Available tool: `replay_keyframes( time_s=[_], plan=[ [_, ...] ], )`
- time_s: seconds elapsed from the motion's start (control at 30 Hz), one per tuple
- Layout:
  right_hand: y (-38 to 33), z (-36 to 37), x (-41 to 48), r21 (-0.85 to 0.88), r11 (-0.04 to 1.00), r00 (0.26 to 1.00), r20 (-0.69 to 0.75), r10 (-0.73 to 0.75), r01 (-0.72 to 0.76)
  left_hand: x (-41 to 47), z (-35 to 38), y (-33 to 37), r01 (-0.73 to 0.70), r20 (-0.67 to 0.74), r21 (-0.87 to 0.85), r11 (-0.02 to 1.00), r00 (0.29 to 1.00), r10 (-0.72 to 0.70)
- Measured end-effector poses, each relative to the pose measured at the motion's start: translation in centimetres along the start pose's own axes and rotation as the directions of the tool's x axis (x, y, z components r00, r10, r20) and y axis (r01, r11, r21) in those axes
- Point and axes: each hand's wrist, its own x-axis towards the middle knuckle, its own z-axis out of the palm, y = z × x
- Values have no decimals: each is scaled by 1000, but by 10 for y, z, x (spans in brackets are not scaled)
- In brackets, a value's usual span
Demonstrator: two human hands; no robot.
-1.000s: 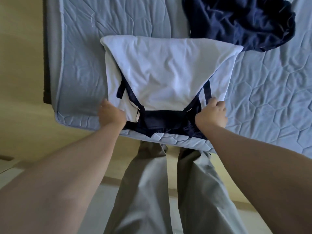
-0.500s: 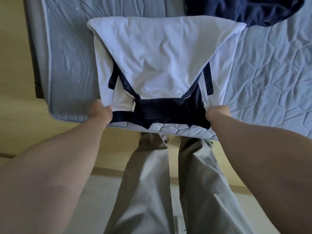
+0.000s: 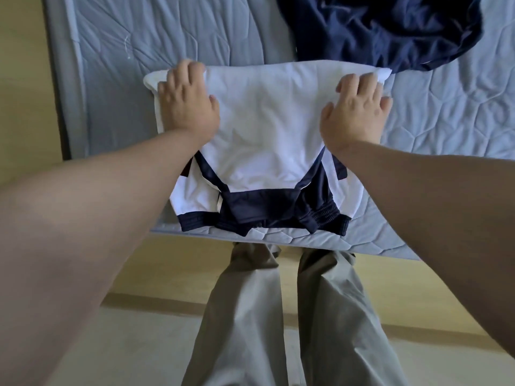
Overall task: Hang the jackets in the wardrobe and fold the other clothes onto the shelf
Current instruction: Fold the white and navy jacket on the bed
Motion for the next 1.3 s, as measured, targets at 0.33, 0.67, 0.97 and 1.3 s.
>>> replay_keyframes(
  time_s=[0.33,0.67,0.97,1.3],
  plan=[
    [8,2,52,-22,902,876,226,425,-432,10,14,54,-267,171,21,964,951,259],
    [50,20,16,185,729,723,424,546,-659,-91,80,86,-262,440,-15,965,865,241],
    [43,11,48,179,916,903,313,294,-360,-60,70,84,-281,434,-67,957,856,281],
    [53,12,15,446,333,555,622,553,-831,-68,40,76,-403,274,-54,914,874,402]
  ],
)
